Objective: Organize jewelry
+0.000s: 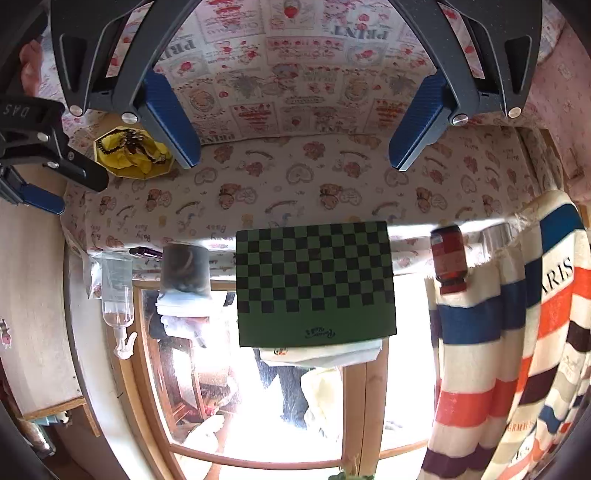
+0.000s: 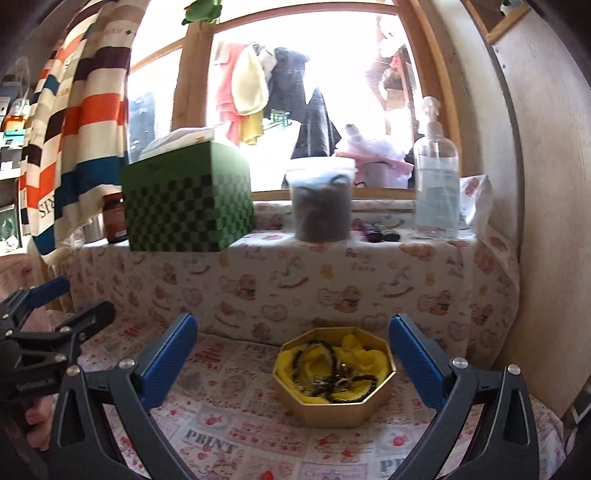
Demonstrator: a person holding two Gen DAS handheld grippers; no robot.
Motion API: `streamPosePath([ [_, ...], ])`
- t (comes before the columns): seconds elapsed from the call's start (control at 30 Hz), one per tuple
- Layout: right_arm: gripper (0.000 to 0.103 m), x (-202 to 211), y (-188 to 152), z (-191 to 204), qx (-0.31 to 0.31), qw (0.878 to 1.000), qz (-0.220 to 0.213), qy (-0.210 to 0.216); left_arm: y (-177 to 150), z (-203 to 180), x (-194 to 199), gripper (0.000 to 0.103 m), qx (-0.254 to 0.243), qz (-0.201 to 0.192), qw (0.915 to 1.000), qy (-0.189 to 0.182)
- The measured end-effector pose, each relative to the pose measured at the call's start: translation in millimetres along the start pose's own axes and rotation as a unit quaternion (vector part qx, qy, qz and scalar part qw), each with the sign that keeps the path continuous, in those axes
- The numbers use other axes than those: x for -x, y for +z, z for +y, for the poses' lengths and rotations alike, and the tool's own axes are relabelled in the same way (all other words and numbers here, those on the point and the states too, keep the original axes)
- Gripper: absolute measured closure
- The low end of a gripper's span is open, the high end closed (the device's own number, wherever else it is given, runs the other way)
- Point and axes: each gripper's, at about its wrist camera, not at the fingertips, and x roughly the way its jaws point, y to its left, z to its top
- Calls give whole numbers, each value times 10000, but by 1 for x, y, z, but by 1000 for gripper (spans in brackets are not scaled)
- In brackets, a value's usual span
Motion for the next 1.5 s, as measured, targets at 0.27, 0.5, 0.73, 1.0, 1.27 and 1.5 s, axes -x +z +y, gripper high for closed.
streamPosePath([
  [0.27, 0, 3, -5, 2, 11, 9997, -189, -175, -4, 10, -7, 1, 41, -48, 9996, 262],
  [0.5, 0, -6, -6, -6, -168, 9996, 25, -245, -6, 10, -6, 1, 49, -1, 9993, 363],
  [0.73, 0, -10, -8, -6, -162, 9993, 160, -288, -7, 17, -11, 1, 202, 109, 9991, 351],
  [1.0, 0, -13, -9, -6, -148, 9989, 255, -363, -8, 16, -12, 1, 168, 181, 9984, 510],
  [1.27, 0, -13, -9, -5, -133, 9990, 246, -354, -8, 15, -12, 1, 172, 220, 9985, 474],
  [1.5, 0, -13, -9, -4, -121, 9990, 255, -352, -8, 14, -12, 1, 161, 243, 9986, 445],
])
